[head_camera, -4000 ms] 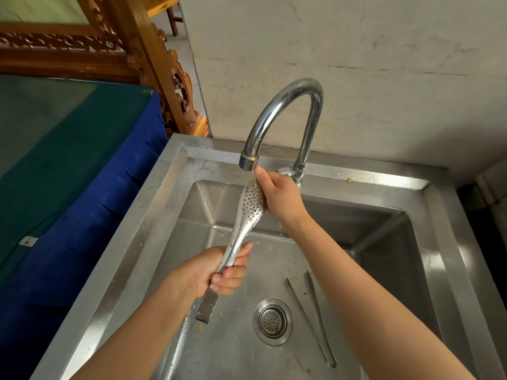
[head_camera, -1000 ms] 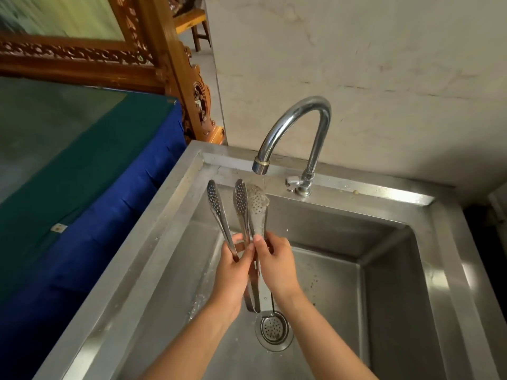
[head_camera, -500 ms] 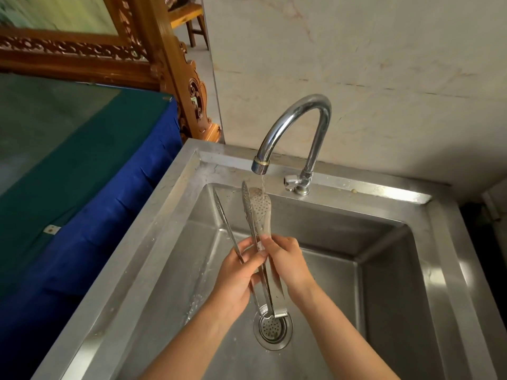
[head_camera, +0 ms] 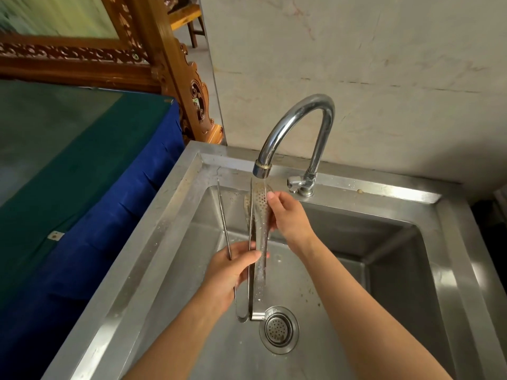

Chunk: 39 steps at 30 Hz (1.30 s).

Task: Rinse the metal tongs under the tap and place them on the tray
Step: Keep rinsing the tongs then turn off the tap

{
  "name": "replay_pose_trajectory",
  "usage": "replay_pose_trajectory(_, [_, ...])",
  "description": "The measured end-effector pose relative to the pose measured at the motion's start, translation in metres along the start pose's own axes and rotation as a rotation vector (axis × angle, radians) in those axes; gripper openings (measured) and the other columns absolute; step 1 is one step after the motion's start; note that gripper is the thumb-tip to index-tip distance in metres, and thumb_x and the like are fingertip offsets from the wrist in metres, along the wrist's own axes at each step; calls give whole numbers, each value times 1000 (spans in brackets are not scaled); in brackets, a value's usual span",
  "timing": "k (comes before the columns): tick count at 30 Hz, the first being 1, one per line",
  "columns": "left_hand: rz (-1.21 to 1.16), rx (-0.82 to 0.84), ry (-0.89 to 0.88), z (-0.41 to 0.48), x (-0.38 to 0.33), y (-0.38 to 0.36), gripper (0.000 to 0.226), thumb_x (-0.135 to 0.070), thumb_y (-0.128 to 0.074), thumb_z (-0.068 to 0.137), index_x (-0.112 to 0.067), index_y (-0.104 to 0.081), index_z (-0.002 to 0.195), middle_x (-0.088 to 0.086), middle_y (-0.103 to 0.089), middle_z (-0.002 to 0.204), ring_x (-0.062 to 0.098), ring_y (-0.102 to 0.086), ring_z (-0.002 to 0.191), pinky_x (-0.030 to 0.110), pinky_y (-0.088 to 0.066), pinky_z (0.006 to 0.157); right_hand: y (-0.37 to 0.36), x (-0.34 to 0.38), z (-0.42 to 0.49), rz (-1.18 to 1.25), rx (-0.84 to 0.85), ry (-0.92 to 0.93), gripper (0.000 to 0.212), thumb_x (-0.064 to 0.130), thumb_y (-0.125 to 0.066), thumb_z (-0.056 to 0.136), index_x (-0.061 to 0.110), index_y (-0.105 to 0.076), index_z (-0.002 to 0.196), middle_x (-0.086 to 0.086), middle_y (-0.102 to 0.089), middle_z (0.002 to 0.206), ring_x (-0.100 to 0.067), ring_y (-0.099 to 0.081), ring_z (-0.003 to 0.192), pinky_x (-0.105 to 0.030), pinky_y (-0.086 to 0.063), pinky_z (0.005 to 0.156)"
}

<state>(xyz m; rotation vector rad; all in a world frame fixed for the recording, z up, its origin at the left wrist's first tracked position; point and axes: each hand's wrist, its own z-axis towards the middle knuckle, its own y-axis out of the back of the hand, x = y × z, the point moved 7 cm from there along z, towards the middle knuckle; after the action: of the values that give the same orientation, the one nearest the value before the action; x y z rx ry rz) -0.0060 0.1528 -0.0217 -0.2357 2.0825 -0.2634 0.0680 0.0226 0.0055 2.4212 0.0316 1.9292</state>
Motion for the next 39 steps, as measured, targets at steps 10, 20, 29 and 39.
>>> replay_pose_trajectory(10, [-35, 58, -77, 16, -30, -9, 22, 6, -57, 82, -8, -72, 76, 11, -76, 76, 18, -71, 72, 25, -58, 63, -13, 4, 4, 81, 126, -34, 40, 32, -53, 92, -4, -57, 77, -16, -59, 55, -19, -52, 39, -19, -45, 41])
replay_pose_trajectory(20, [145, -114, -87, 24, -30, 5, 18, 1, -67, 76, -16, -68, 70, -3, -70, 58, 5, -62, 51, 12, -45, 48, 12, 10, 17, -39, -100, 21, 23, 17, -37, 98, 13, -56, 111, 0, -60, 88, -5, -56, 70, -14, -45, 64])
replay_pose_trajectory(29, [706, -346, -257, 14, -20, 36, 18, -10, -73, 69, -26, -67, 65, 5, -71, 67, 21, -65, 65, 23, -52, 59, 11, 29, 9, -96, -39, 166, 39, 38, -30, 99, 21, -57, 121, 7, -63, 111, -4, -58, 96, -24, -45, 86])
replay_pose_trajectory(39, [870, -496, -375, 0, -23, 51, 24, -14, -71, 71, 1, -55, 60, 6, -44, 46, 19, -34, 45, 28, -28, 44, -5, 3, 6, -220, 38, 122, 31, 30, -31, 100, 22, -61, 103, 16, -58, 80, 1, -55, 75, -14, -41, 69])
